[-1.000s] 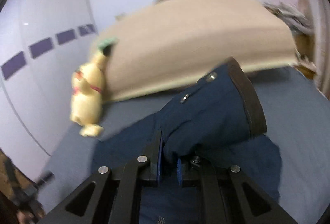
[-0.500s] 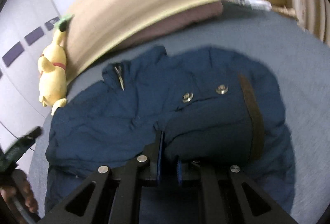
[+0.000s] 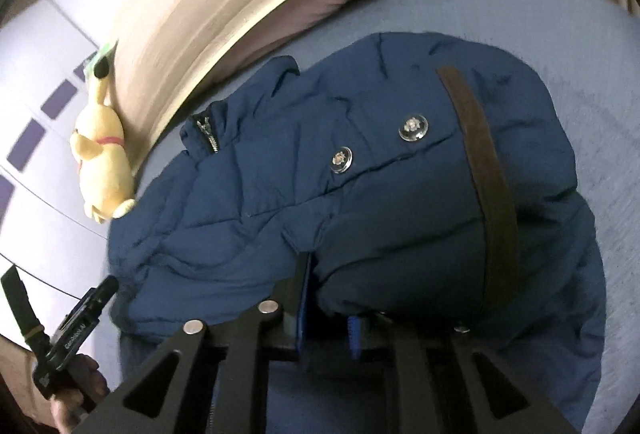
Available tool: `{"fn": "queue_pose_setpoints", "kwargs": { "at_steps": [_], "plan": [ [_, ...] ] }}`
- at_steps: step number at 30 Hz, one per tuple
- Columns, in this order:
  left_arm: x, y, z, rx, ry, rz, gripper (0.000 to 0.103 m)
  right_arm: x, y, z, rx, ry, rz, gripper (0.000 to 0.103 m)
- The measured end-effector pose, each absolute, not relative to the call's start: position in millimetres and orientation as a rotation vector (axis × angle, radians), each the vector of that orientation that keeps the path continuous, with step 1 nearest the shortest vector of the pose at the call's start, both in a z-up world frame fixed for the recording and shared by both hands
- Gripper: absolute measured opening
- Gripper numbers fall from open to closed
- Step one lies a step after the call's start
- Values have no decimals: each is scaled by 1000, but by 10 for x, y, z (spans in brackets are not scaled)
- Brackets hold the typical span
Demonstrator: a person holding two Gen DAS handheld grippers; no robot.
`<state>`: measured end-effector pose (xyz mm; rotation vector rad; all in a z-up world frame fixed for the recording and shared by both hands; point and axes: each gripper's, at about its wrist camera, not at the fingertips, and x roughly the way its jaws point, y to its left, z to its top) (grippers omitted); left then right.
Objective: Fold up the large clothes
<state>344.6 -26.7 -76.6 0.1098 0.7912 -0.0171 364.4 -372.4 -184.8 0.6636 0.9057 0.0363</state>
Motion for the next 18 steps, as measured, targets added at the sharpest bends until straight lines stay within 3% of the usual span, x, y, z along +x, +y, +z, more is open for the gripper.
{"fn": "queue_pose_setpoints", "kwargs": {
  "at_steps": [2,4,9,13,18],
  "plan": [
    [3583,-324,-966,169,902,0,90,3591,-3759,-1829,739,914,97,80],
    [3665,-316,-1197,165,987,-24,91,3571,-3714,-1767,751,915,115,94],
    [3576,-223,-1038,147,952,-56,91,3317,-3698,-1416,651,957,126,94],
    [3521,199,-559,33,781,-53,91,3194,-3650,-939,529,801,150,94],
    [3928,722,-505,-138,801,10,89,3565,-3540,-929,434,742,148,94]
  ]
}}
